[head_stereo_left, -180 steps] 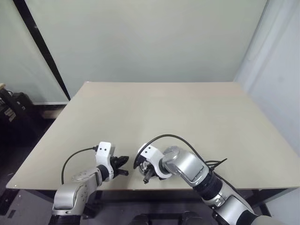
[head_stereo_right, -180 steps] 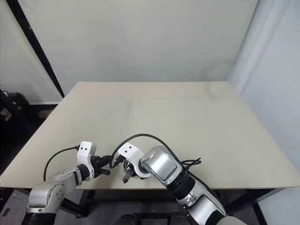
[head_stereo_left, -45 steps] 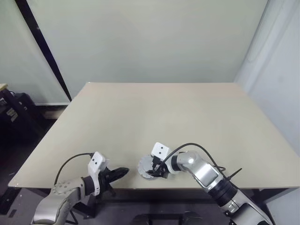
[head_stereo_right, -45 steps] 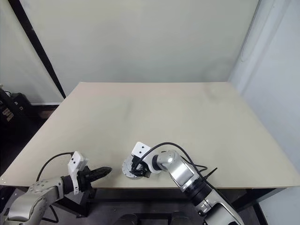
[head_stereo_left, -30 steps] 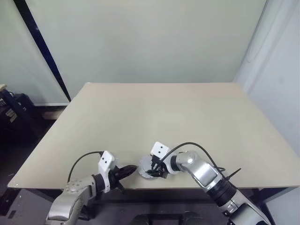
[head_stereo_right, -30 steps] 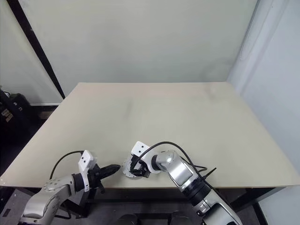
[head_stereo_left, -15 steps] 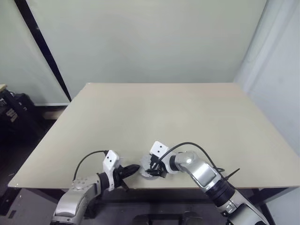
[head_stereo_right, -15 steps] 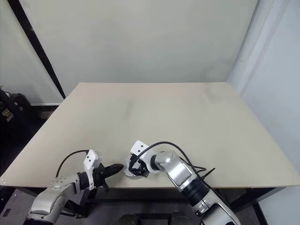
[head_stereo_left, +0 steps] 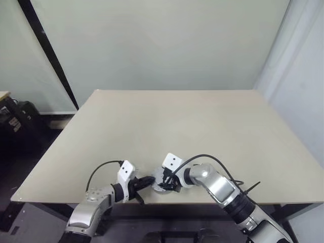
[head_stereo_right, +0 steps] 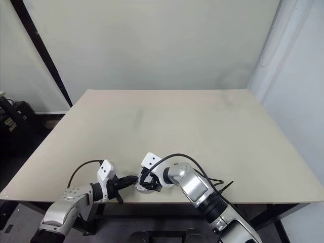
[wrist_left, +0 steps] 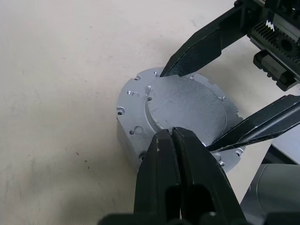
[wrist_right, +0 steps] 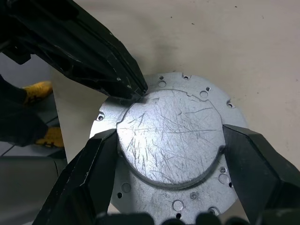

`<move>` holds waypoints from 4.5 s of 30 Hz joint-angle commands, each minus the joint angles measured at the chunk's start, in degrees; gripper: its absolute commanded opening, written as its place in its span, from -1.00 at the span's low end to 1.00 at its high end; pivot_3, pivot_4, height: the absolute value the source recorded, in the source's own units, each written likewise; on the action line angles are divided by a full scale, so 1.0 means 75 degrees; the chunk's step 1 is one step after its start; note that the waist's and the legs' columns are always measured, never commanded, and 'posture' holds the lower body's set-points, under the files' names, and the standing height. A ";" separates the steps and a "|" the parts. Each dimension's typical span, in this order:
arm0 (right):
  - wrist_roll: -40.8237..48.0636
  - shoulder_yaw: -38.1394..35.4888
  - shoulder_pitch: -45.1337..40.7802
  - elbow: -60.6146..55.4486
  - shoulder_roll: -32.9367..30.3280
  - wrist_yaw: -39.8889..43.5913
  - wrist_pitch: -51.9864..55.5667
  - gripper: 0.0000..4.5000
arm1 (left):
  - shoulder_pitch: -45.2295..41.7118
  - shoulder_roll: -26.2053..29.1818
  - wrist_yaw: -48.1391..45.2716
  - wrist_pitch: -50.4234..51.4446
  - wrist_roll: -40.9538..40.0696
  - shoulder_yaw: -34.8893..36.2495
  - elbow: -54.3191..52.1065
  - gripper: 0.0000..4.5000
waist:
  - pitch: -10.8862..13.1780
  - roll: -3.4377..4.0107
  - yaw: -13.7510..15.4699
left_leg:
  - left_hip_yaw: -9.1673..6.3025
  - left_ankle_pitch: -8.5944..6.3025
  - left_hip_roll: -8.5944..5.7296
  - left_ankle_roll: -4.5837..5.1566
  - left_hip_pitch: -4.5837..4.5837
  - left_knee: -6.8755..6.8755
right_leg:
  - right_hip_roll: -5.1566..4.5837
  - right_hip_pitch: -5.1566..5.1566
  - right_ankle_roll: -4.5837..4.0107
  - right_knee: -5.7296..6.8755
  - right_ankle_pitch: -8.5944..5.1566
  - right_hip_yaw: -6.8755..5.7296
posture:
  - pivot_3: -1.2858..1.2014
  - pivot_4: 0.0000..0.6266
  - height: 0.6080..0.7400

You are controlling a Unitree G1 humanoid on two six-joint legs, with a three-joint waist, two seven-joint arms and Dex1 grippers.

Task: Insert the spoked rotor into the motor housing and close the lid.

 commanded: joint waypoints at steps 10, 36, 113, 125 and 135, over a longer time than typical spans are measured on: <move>-0.0143 0.0183 -0.0057 -0.0063 -0.0163 0.0086 0.0023 0.42 | -0.0051 -0.0003 -0.0006 0.0149 0.0157 -0.0244 0.0058 -1.00 | -0.0007 0.0011 0.0001 | -0.0007 0.0000 -0.0007 0.0002 -0.0007 0.0003 | -0.0003 -0.0001 0.0001 -0.0002 0.0000 0.0000 | 0.03 -1.00 1.00; 0.2237 -0.3284 -0.0662 0.0069 0.0073 -0.0192 0.3193 0.99 | -0.0127 -0.0081 0.0074 0.0153 0.0233 -0.0469 0.0129 -1.00 | -0.0004 0.0019 0.0005 | -0.0009 0.0000 -0.0014 0.0001 -0.0013 0.0004 | -0.0010 -0.0003 0.0001 -0.0004 0.0000 -0.0001 | 0.03 -1.00 1.00; 0.5129 -0.7719 -0.0635 0.2391 0.2441 -0.1856 0.6238 -0.46 | 0.0018 -0.0517 0.1164 0.3918 -0.3599 0.3225 -0.0798 1.00 | -0.0002 0.0040 -0.0354 | -0.0009 0.0011 -0.0002 0.0021 -0.0025 -0.0080 | -0.0002 -0.0030 0.0008 -0.0029 0.0004 0.0000 | 0.03 -1.00 1.00; 0.5765 -0.8231 -0.0813 0.2026 0.2884 -0.1923 0.6531 -0.46 | 0.0121 -0.1168 0.1995 0.5044 -0.5015 0.3507 -0.0675 1.00 | 0.0005 0.0029 -0.0352 | -0.0010 0.0011 -0.0003 0.0019 -0.0028 -0.0084 | -0.0003 -0.0031 0.0003 -0.0034 0.0001 0.0000 | 0.03 -1.00 1.00; 0.6026 -0.8175 -0.0885 0.1844 0.2976 -0.2077 0.6655 -0.46 | -0.0286 -0.1744 0.2279 0.5165 -0.5263 0.3532 -0.0051 1.00 | 0.0006 0.0026 -0.0346 | -0.0009 0.0011 -0.0005 0.0019 -0.0030 -0.0083 | -0.0003 -0.0031 0.0002 -0.0036 0.0000 0.0000 | 0.03 -1.00 1.00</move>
